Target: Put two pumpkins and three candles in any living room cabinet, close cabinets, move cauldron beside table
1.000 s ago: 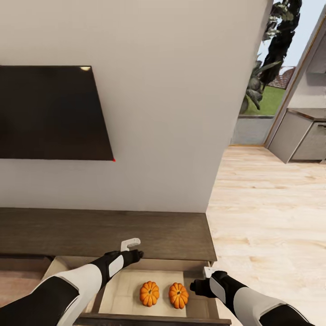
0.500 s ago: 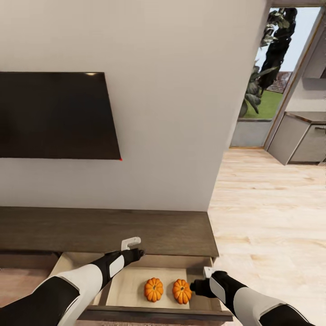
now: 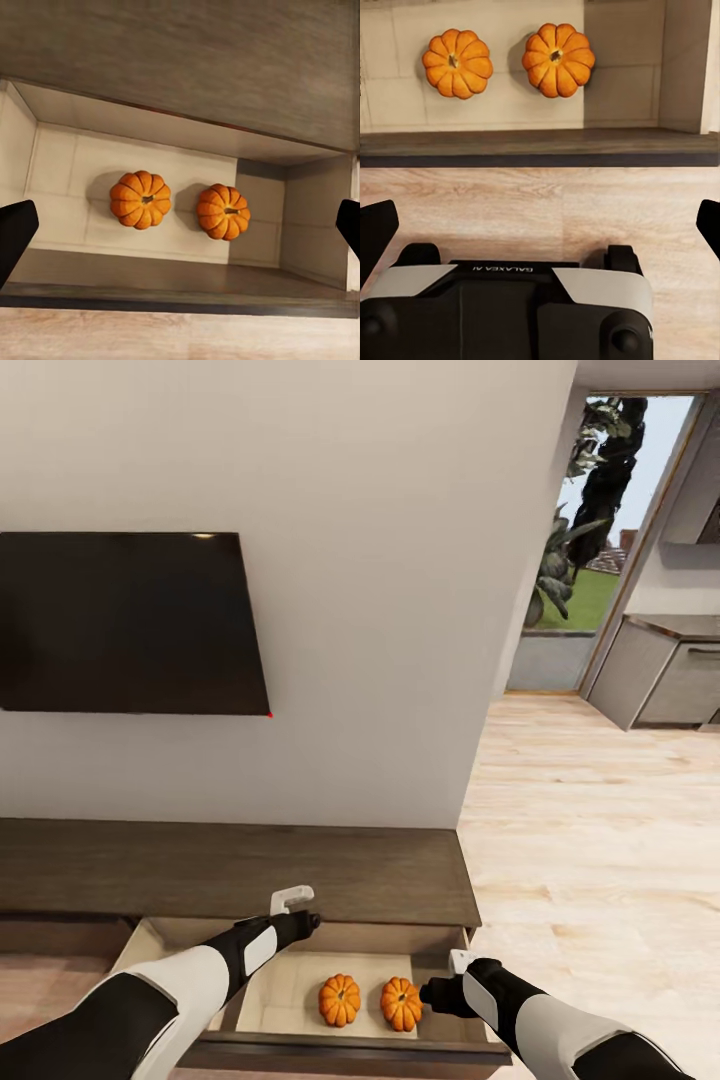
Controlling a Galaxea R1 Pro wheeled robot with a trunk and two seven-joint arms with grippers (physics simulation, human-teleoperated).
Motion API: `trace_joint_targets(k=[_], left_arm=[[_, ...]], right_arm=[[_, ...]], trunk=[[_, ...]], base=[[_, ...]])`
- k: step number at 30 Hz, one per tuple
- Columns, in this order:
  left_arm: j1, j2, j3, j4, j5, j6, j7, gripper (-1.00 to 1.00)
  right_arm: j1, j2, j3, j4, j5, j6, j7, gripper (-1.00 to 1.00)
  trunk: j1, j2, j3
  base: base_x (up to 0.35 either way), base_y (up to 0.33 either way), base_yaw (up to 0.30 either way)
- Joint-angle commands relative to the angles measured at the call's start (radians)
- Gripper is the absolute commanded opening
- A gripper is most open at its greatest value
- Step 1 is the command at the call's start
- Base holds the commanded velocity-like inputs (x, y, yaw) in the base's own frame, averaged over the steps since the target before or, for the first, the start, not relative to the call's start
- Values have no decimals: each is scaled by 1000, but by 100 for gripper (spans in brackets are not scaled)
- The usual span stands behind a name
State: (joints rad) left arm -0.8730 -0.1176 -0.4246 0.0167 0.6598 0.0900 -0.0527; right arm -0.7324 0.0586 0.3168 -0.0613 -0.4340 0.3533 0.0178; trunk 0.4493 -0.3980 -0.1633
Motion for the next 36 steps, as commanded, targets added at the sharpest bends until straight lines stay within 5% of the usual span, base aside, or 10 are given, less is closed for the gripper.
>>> trace_joint_targets(k=[1, 24, 29, 36], left_arm=[[-1, 0, -8, 2, 11, 2, -4, 100], [-1, 0, -6, 0, 13, -12, -3, 100], [-1, -1, -6, 6, 12, -83, -3, 100], [-1, -1, -6, 14, 12, -96, -3, 100]], right_arm=[[-1, 0, 8, -1, -6, 4, 1, 100], [-1, 0, 9, 0, -6, 4, 1, 100], [-1, 0, 9, 0, -6, 3, 2, 100], [-1, 0, 8, 0, -6, 3, 2, 100]], trunk=[[1, -2, 0], [89, -163, -34], [89, -163, -26], [89, -163, -14]], base=[[-1, 0, 0], [0, 0, 0], [0, 0, 0], [-166, 0, 0]])
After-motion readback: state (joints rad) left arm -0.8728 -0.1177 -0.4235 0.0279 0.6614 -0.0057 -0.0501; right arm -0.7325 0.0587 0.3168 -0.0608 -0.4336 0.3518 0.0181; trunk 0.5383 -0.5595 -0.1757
